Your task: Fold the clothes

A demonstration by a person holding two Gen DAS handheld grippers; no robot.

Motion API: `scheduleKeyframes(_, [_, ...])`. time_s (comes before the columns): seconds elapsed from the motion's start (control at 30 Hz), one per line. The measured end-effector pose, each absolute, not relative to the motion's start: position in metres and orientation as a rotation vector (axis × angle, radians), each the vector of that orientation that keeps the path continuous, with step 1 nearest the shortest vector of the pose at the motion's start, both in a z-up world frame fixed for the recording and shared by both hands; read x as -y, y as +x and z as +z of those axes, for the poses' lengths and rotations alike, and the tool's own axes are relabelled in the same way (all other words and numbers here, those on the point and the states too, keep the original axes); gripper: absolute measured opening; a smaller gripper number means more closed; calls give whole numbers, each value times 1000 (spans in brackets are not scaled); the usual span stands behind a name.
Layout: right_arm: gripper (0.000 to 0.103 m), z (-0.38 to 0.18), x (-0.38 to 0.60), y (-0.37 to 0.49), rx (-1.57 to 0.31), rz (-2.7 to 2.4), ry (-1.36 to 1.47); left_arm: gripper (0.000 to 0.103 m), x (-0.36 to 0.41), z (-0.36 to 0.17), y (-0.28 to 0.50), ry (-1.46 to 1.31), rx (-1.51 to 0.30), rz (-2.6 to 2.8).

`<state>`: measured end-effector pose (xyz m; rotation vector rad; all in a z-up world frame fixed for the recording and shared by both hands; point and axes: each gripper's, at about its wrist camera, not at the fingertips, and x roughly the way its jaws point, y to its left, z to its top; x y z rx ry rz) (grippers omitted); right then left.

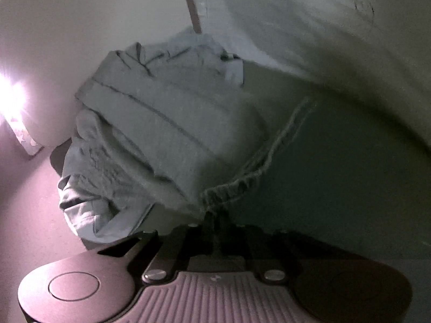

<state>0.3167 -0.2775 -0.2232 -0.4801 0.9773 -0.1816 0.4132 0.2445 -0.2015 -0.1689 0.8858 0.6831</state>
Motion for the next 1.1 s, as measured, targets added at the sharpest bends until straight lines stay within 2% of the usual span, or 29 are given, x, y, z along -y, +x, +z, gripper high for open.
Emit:
scheduleKeyframes(0.03, [98, -218, 280, 313, -989, -149, -453, 26, -241, -201, 411, -133, -878, 700])
scheduleKeyframes(0.07, [98, -212, 281, 310, -992, -123, -424, 38, -237, -199, 407, -106, -872, 716])
scheduleKeyframes(0.1, [98, -204, 283, 306, -992, -91, -386, 44, -234, -195, 403, -89, -866, 727])
scheduleKeyframes(0.2, [86, -179, 287, 298, -959, -18, -239, 53, -229, -177, 389, -135, -822, 725])
scheduleKeyframes(0.23, [71, -174, 287, 298, -948, -12, -187, 56, -226, -171, 384, -166, -804, 708])
scheduleKeyframes(0.27, [58, -172, 287, 303, -944, -23, -136, 65, -223, -164, 379, -196, -786, 690])
scheduleKeyframes(0.3, [34, -173, 286, 310, -949, -48, -92, 68, -218, -160, 377, -224, -780, 657])
scheduleKeyframes(0.33, [21, -174, 284, 318, -953, -65, -46, 68, -213, -158, 377, -250, -783, 606])
scheduleKeyframes(0.4, [12, -177, 278, 337, -949, -68, 65, 68, -202, -153, 382, -275, -782, 508])
scheduleKeyframes(0.47, [10, -176, 261, 357, -923, -14, 142, 68, -187, -149, 390, -259, -776, 434])
scheduleKeyframes(0.53, [10, -176, 238, 381, -901, 60, 186, 73, -170, -149, 400, -223, -770, 358])
scheduleKeyframes(0.6, [10, -181, 207, 403, -889, 151, 190, 82, -161, -157, 413, -181, -772, 318])
scheduleKeyframes(0.67, [10, -195, 172, 430, -891, 238, 133, 82, -158, -170, 426, -164, -787, 303])
scheduleKeyframes(0.77, [8, -215, 129, 478, -916, 281, 63, 82, -188, -203, 439, -332, -877, 370])
scheduleKeyframes(0.87, [8, -221, 100, 522, -903, 272, 55, 86, -197, -213, 435, -342, -832, 335])
scheduleKeyframes(0.93, [8, -224, 82, 546, -901, 260, 71, 90, -193, -215, 437, -306, -829, 316])
scheduleKeyframes(1.0, [8, -229, 67, 567, -901, 240, 75, 99, -186, -219, 439, -264, -819, 303])
scheduleKeyframes(1.1, [8, -230, 50, 572, -866, 192, 64, 103, -172, -226, 445, -193, -806, 322])
